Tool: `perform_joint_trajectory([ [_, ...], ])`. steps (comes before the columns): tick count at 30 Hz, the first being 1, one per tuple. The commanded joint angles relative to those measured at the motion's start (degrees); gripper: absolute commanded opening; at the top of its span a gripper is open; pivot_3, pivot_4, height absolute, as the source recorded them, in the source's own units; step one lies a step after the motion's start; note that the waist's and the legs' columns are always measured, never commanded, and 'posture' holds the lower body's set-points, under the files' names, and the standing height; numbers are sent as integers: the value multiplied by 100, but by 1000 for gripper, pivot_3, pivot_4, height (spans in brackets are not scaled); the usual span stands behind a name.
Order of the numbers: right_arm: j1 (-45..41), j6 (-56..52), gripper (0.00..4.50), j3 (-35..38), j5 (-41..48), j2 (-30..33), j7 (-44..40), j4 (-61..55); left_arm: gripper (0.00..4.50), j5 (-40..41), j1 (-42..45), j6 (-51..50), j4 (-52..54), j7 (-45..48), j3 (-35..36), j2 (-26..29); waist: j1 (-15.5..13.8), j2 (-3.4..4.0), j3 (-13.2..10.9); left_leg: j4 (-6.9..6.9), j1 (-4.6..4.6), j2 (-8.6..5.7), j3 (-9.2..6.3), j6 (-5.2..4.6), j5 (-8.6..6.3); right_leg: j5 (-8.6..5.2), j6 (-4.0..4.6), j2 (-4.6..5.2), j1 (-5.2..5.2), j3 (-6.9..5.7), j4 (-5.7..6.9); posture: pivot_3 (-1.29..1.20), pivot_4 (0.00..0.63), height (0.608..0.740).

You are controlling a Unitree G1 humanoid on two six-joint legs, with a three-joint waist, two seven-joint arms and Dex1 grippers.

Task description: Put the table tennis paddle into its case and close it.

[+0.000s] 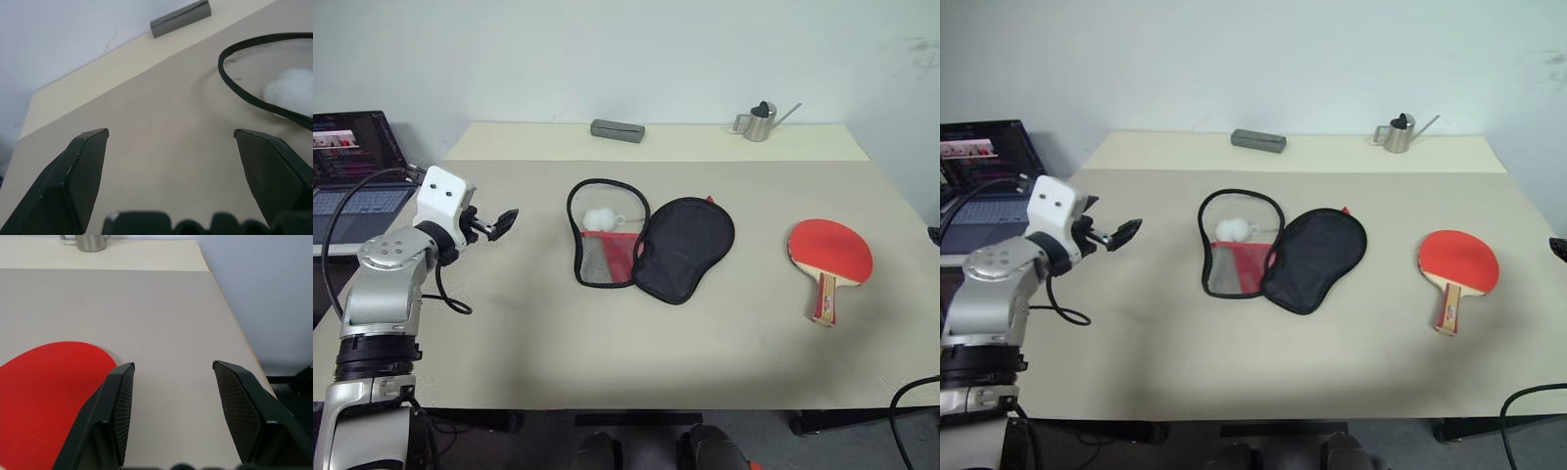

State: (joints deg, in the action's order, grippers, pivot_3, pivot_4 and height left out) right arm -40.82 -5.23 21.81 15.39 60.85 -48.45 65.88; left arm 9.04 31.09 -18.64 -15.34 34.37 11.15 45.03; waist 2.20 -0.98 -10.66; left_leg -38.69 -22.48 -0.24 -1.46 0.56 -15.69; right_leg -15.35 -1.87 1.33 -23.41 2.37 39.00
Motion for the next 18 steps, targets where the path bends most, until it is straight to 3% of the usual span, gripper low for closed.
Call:
perform_joint_trajectory([
  [1,128,-144,2815,134,159,136,-260,-506,4500,-165,241,241,-468,-91,-1,49,-1,0,0,0,1,0,1,0,0,0,0,0,0,0,1,0,150,740],
  [18,415,-476,2815,192,362,-271,-223,-1346,4500,-122,151,788,-1271,-124,378,204,-7,0,0,-2,0,0,0,-1,0,4,-5,3,2,0,-1,0,150,740],
])
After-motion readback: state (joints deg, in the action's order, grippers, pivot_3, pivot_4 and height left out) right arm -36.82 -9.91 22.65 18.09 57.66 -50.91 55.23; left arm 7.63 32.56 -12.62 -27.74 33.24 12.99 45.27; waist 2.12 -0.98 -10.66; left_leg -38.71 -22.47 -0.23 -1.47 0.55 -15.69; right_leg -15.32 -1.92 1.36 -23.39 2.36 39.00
